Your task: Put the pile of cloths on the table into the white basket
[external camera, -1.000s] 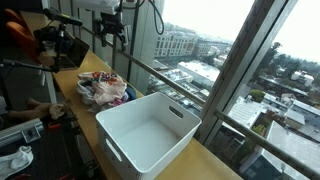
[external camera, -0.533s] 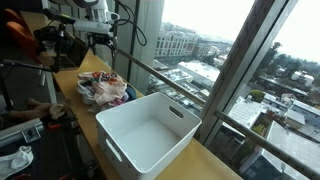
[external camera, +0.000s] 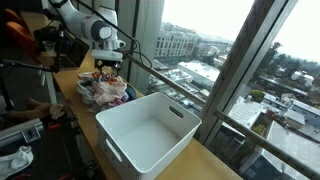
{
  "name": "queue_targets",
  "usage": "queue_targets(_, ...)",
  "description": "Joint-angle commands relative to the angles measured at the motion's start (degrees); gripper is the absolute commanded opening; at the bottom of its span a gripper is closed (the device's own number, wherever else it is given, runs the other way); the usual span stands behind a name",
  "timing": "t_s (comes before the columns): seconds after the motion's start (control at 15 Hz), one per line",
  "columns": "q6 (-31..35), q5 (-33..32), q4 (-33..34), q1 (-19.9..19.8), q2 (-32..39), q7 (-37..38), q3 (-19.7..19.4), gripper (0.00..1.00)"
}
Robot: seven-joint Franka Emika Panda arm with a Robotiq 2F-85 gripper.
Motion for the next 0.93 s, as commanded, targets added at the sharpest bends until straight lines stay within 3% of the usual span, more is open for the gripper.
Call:
queue_targets(0.0,0.35,0.35,7.96,-3.29,9.02,-5.37,1.87,1.0)
queue_targets(0.47,-1.75,-0.6,20.28,-4.19,23.31,-10.0,1.77,1.0)
queue_targets(0.53,-1.94,-0.63,21.46,-4.2,24.71,-10.16,1.68,0.75)
queue_targets(0.67,-2.75,-0.53,23.33,-4.34,26.49,-10.32,1.58,0.68)
queue_targets(0.87,-3.93,-0.28,25.25,-4.65,27.3,-10.28,1.73,0.42)
